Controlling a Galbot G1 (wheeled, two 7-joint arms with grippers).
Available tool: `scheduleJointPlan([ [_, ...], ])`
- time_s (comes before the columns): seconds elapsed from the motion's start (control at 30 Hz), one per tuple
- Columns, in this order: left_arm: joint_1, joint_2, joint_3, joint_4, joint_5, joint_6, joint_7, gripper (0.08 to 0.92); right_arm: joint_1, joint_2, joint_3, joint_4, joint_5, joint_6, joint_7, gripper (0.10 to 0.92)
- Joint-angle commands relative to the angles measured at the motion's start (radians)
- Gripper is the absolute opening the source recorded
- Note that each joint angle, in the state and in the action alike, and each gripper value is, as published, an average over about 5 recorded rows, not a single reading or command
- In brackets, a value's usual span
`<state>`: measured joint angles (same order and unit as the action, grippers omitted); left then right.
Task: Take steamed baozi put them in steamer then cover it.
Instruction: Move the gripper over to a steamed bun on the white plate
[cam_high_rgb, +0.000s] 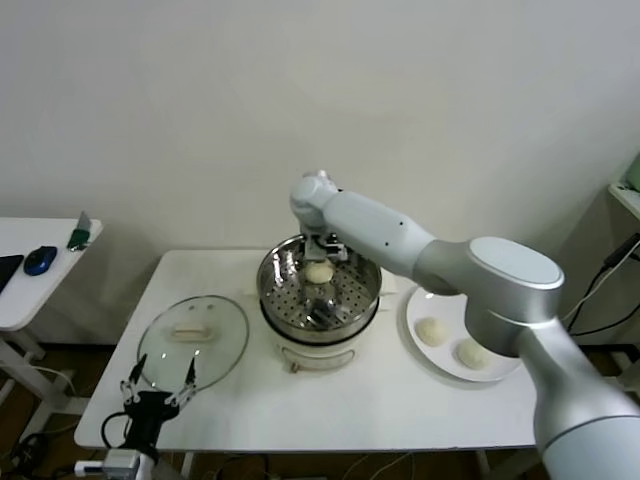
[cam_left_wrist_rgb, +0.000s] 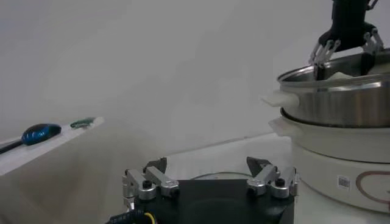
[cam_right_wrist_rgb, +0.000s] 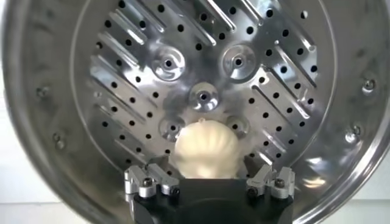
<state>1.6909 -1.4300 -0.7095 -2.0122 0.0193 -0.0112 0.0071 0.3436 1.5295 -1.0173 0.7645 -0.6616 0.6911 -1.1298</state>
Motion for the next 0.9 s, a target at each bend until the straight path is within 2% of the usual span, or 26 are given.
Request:
scheduleJointPlan([
  [0.03,0.002,0.001,0.002,-0.004,0.001,0.001,-0.001,0.823,0.084,-0.105,-0.011,0.132,0.143,-0.010,-0.048,0.823],
  [0.3,0.001,0.002,0.011,-0.012,0.002,0.000,-0.001,0.823,0.248,-0.364,-0.139,0.309,0.518,-0.231,0.015,0.823],
  [0.53,0.008,-0.009,0.021,-0.029,0.003,0.002,-0.001,0.823,0.360,-0.563,-0.322,0.351,0.877,-0.596,0.009,0.823],
  [0.67,0.015,-0.008,0.018,-0.037,0.001,0.002,-0.001,0.823,0.397,-0.654,-0.439,0.400,0.987,-0.815,-0.004,0.823],
  [0.9,0.015,-0.007,0.014,-0.037,-0.002,0.003,-0.001,0.823,0.290,-0.754,-0.480,0.418,1.058,-0.938,-0.009,0.823],
])
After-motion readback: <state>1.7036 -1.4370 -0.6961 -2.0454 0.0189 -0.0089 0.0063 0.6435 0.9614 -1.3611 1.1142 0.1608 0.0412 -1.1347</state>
